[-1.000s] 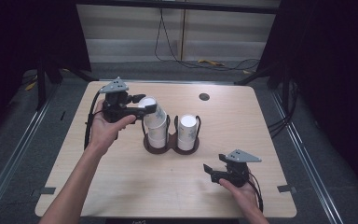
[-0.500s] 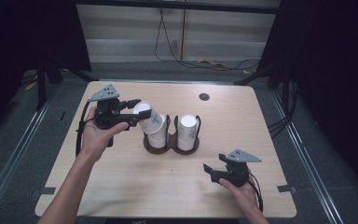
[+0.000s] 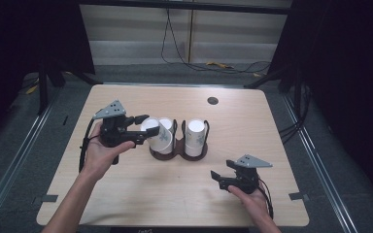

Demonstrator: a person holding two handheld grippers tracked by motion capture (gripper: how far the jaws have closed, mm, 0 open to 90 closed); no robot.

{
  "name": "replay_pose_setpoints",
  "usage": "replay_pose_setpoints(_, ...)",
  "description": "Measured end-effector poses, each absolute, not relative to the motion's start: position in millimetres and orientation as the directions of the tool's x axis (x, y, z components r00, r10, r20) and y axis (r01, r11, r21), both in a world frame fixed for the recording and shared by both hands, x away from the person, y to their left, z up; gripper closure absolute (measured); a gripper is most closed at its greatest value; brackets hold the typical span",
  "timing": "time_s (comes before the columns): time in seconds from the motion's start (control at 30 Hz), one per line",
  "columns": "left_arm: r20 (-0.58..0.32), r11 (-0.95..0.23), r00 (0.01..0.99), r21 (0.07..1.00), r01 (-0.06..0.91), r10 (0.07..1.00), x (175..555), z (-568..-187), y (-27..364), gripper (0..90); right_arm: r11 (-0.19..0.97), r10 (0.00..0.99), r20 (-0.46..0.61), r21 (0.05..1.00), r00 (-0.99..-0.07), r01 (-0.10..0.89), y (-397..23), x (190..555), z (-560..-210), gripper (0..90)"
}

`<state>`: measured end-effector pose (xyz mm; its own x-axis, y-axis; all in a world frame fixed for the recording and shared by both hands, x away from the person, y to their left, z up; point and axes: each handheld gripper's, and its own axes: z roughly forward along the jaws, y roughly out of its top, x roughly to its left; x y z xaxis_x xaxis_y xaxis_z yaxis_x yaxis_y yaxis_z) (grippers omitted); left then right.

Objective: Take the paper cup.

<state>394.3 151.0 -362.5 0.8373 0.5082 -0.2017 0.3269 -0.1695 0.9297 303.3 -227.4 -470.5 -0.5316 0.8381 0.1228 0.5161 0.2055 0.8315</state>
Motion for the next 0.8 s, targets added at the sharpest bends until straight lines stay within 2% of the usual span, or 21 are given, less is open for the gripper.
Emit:
replay_pose_setpoints(0.47, -0.19, -0.226, 0.854, 0.916, 0.331, 0.484, 380.9, -382.7, 141.8, 36.6, 0.251, 0.762, 0.115, 0.855, -0.638, 0.453, -201.2, 305.1, -441.3, 18.4)
replay_pose_setpoints(0.63, -0.23, -0.22, 0.854, 0.905, 0.364, 0.467, 377.5, -390.6, 137.2, 36.6, 0.285, 0.72, 0.108, 0.854, -0.685, 0.435, -181.3, 309.4, -441.1, 17.0)
replay_pose_setpoints(0.8, -0.223, -0.239, 0.859, 0.901, 0.362, 0.461, 372.2, -393.4, 138.4, 36.6, 0.333, 0.669, 0.097, 0.847, -0.737, 0.414, -166.7, 310.6, -441.9, 15.6)
